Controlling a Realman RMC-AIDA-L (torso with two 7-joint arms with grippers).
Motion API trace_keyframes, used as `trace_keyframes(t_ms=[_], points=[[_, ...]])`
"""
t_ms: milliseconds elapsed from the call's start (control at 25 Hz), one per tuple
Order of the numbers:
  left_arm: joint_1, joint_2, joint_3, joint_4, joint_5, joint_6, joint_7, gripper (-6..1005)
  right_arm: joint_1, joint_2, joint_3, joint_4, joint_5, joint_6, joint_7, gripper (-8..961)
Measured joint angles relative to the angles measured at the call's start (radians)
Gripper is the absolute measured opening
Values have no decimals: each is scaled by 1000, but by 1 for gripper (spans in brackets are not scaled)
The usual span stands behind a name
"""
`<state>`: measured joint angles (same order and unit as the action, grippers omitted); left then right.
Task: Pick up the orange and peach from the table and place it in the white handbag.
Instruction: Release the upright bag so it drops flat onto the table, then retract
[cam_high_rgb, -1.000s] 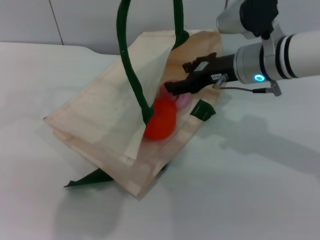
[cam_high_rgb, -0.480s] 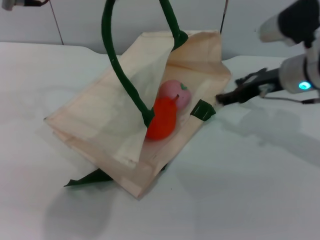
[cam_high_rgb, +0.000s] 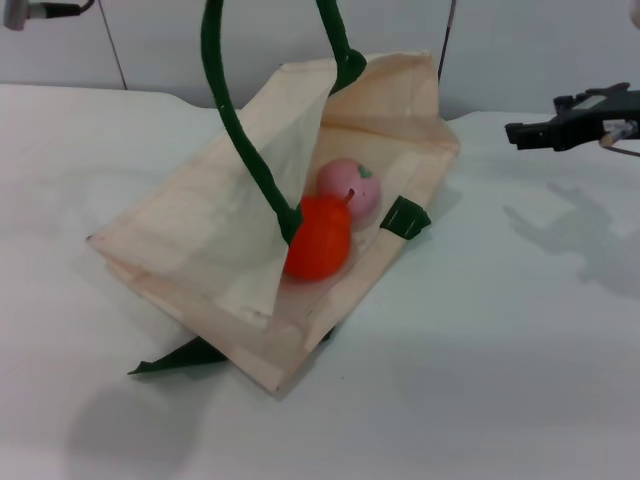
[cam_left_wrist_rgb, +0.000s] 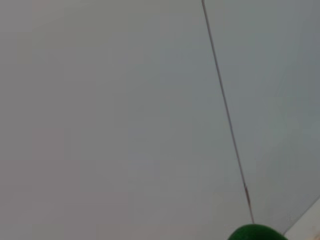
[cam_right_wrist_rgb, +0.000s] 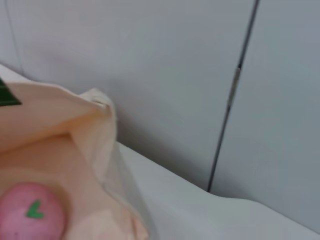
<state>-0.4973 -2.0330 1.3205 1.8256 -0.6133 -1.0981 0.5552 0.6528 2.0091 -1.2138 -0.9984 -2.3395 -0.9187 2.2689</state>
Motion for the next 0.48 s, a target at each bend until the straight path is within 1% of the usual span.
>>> trace_keyframes(t_ms=[200, 480], points=[[7, 0, 7, -27, -64, 35, 46, 182, 8, 8, 21, 4, -18, -7, 0, 797], [8, 0, 8, -92, -138, 75, 85, 185, 9, 7, 34, 5, -19, -12, 1, 796]])
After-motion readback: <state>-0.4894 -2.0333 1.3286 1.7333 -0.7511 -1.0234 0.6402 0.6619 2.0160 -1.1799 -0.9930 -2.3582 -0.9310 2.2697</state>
